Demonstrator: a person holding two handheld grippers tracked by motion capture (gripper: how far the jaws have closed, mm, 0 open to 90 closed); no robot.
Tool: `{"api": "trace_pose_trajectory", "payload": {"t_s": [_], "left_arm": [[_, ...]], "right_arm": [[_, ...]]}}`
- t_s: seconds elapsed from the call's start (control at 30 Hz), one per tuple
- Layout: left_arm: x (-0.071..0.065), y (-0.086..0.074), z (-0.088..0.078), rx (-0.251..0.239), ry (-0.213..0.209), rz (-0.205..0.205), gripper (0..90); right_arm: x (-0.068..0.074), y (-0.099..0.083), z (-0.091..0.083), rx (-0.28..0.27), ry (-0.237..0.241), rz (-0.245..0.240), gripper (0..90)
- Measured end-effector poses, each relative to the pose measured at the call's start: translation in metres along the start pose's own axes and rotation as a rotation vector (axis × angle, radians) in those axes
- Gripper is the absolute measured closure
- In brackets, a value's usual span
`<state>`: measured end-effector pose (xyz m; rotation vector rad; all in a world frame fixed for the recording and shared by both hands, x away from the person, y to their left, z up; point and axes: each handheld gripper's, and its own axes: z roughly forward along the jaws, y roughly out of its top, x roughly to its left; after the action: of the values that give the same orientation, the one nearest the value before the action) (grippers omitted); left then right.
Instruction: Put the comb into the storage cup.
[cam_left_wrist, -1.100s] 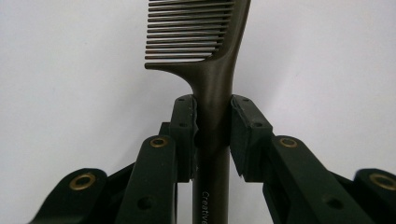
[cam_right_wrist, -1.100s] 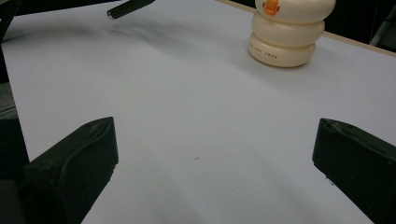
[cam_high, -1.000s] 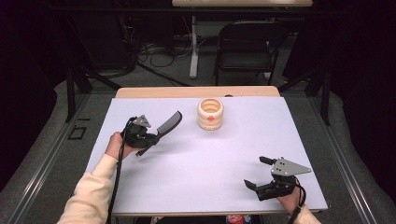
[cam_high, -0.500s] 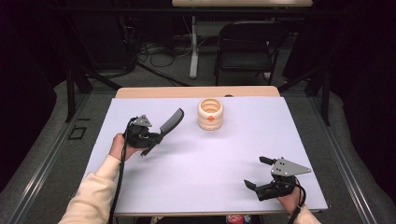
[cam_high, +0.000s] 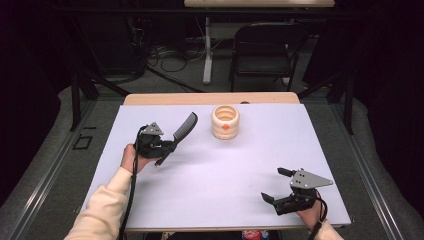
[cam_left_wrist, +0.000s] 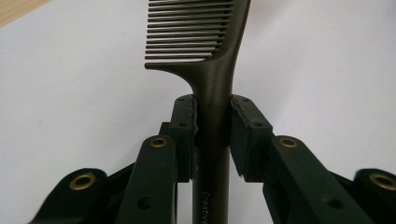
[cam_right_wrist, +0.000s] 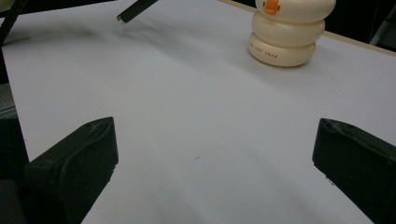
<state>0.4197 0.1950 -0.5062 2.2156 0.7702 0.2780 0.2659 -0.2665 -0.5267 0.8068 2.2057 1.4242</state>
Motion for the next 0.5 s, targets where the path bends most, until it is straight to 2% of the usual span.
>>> {"api": "trace_pose_trajectory", "payload": {"t_s": [0.5], "left_arm": [[-0.0017, 0.0016, 0.0027, -0.051, 0.015, -0.014, 72.3]], "right_arm": [[0.0003, -0.0001, 0.0002, 0.005, 0.000, 0.005, 0.0]]}}
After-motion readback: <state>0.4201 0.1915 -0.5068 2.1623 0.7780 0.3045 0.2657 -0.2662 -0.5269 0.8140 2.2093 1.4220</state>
